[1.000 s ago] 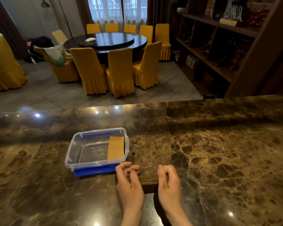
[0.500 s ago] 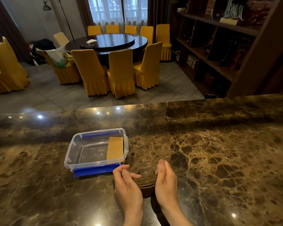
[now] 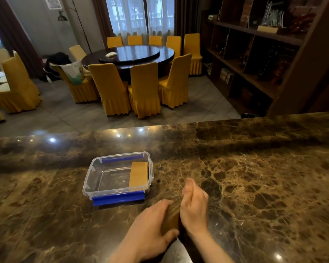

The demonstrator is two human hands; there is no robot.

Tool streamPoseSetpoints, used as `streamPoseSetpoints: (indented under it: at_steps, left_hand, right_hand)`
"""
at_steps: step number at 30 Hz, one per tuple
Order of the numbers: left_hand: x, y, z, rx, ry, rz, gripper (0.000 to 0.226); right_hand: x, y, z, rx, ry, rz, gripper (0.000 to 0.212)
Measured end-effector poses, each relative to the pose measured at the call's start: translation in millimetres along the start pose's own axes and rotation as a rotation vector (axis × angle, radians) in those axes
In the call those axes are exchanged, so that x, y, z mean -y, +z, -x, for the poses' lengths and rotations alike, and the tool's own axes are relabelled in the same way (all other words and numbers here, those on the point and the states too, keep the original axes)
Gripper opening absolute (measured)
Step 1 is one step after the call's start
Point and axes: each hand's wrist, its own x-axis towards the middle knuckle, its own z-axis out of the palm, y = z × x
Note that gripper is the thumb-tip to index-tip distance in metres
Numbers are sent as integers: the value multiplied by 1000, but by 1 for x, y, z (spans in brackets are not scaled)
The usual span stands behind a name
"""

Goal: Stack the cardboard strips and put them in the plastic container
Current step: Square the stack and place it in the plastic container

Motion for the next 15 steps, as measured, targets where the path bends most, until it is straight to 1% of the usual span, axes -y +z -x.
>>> streamPoseSetpoints:
  at_steps: [1, 2, 3, 4, 5, 6, 7, 8, 9, 10, 11, 13, 15]
  left_hand:
    - [-5, -2, -2, -42, 1, -2, 53]
    - [-8, -2, -3, -99, -11, 50, 45]
    - [-8, -1, -2, -156, -28, 139, 42]
    - [-7, 1, -2, -200, -54, 246, 42]
    - [-3, 6, -1, -238, -86, 362, 44]
    - [0, 9, -1, -275, -122, 484, 46]
    - [2, 13, 0, -301, -160, 597, 49]
    - [3, 19, 1, -311, -188, 685, 52]
    - [3, 24, 2, -309, -199, 735, 55]
    - [2, 29, 1, -312, -202, 748, 57]
    - [2, 33, 2, -316, -196, 738, 58]
    - [3, 39, 2, -324, -186, 654, 56]
    - [4, 36, 4, -300, -200, 462, 53]
  right_hand:
    - [5, 0, -2, 36, -64, 19, 41]
    - [9, -1, -4, 70, -102, 36, 41]
    - [12, -2, -7, 91, -111, 27, 42]
    - [14, -5, -10, 83, -75, -16, 43]
    - [16, -10, -11, 36, 21, -112, 44]
    - [18, -14, -12, -6, 158, -254, 47]
    - [18, -17, -10, -6, 306, -394, 54]
    - [19, -17, -5, 54, 430, -473, 61]
    - [18, -15, 1, 148, 507, -499, 64]
    - [20, -12, 8, 226, 557, -522, 64]
    - [22, -7, 16, 253, 589, -546, 62]
    - [24, 4, 27, 225, 640, -601, 62]
    - [25, 11, 32, 214, 656, -611, 62]
